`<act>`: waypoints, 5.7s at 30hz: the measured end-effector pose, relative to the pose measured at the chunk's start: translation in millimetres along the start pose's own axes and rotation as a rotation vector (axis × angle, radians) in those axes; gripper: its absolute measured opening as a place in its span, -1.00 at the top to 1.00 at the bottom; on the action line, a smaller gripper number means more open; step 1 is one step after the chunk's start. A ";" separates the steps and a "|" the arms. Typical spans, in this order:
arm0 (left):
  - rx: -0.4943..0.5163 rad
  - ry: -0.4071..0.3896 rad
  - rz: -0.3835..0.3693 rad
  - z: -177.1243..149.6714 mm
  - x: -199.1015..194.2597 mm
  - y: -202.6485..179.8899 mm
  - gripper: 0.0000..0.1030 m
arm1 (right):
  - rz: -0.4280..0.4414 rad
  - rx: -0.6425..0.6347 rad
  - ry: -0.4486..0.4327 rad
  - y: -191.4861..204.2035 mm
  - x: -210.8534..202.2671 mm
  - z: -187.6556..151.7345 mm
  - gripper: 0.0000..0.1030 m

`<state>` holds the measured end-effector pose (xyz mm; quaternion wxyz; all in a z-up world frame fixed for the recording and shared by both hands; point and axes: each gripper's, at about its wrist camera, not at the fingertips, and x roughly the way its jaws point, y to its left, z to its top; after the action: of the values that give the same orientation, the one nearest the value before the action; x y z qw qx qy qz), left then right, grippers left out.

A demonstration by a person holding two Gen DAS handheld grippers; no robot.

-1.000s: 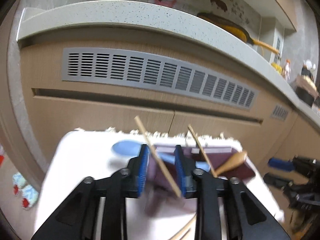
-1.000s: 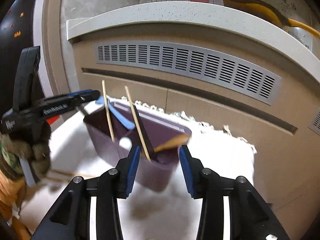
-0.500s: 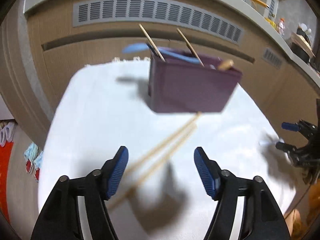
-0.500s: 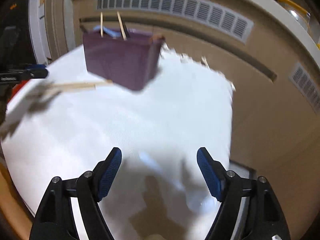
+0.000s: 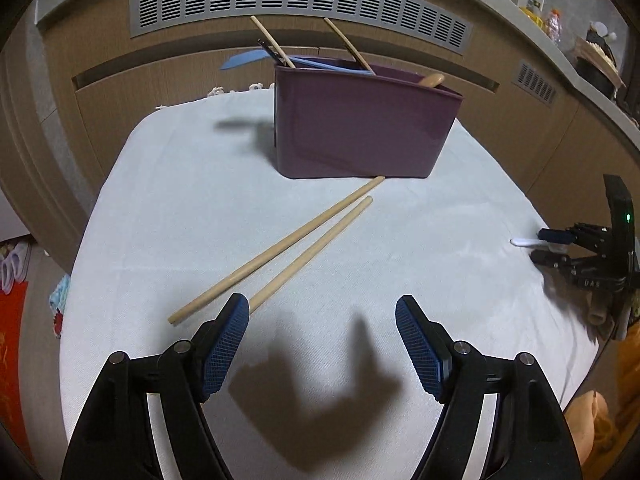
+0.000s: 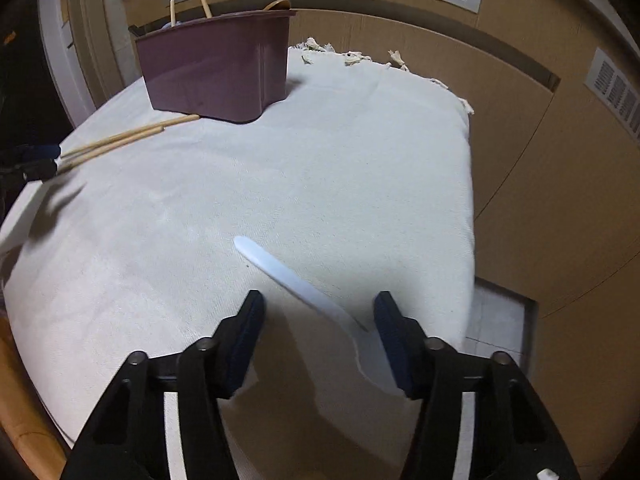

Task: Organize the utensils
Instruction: 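Grasp the white plastic spoon with the right tool while the left tool grasps a chopstick, then lift the white spoon and chopstick up over the purple caddy, then open both tools to drop the white spoon and chopstick into the caddy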

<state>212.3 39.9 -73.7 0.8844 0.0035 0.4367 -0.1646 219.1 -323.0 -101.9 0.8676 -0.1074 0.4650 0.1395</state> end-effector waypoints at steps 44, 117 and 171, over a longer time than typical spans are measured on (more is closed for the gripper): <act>0.336 0.297 0.019 49.8 77.2 -50.1 0.62 | 0.234 0.012 0.005 81.1 -14.7 21.2 0.84; -0.084 -0.869 -0.053 227.3 -81.6 9.5 0.87 | 0.092 0.113 -0.755 50.5 -114.1 246.7 0.80; -0.155 -0.411 0.126 47.0 -42.5 -11.6 -0.57 | 0.003 0.185 -0.465 83.0 -54.2 104.9 -0.58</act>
<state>221.1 34.1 -10.1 0.9609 -0.0708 0.2578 -0.0723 243.6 -219.6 -4.2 0.9572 0.0081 0.2640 0.1185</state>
